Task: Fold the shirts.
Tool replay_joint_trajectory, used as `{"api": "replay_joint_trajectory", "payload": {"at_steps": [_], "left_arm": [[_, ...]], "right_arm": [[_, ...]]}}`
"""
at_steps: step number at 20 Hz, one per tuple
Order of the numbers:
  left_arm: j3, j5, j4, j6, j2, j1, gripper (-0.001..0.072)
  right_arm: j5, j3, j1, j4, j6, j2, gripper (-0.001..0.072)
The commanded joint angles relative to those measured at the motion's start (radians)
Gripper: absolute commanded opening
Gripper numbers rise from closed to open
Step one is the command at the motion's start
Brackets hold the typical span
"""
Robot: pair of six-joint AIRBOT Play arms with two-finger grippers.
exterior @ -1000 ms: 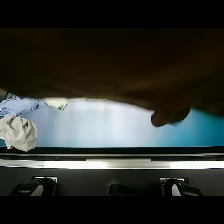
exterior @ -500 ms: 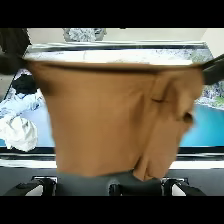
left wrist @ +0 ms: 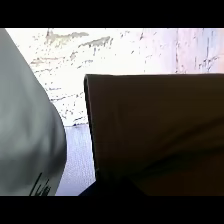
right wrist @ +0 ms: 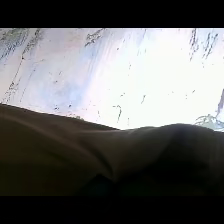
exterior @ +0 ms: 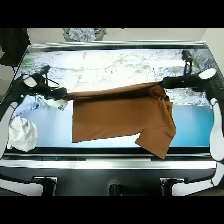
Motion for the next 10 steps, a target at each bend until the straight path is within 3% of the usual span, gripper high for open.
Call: {"api": "replay_joint_trajectory", "payload": {"at_steps": [1, 2, 3, 4, 5, 6, 10], "left_arm": [[-0.001, -0.006, -0.109, 0.001, -0.098, -0.002, 0.003], [-0.001, -0.018, -0.122, 0.0, -0.101, -0.002, 0.0032], [0.004, -0.042, -0.134, 0.001, -0.099, 0.001, 0.0094], [0.025, -0.096, -0.137, 0.0, -0.098, 0.01, 0.0355], [0.055, -0.165, -0.137, 0.0, -0.096, 0.024, 0.0504], [0.089, -0.247, -0.137, 0.001, -0.093, 0.047, 0.0503], [0.046, -0.494, -0.129, 0.002, -0.023, 0.151, 0.05]], "right_arm": [[-0.022, -0.005, 0.014, 0.065, 0.0, -0.093, 0.0047], [-0.022, -0.005, 0.018, 0.063, 0.0, -0.093, 0.0047], [-0.016, -0.001, 0.017, 0.071, 0.0, -0.089, 0.0067], [0.02, 0.017, 0.003, 0.077, 0.0, -0.08, 0.0252], [0.085, 0.047, -0.021, 0.076, -0.011, -0.068, 0.0468], [0.182, 0.086, -0.059, 0.069, -0.047, -0.05, 0.0549], [0.59, 0.152, -0.248, -0.177, 0.025, 0.034, 0.0549]]}}
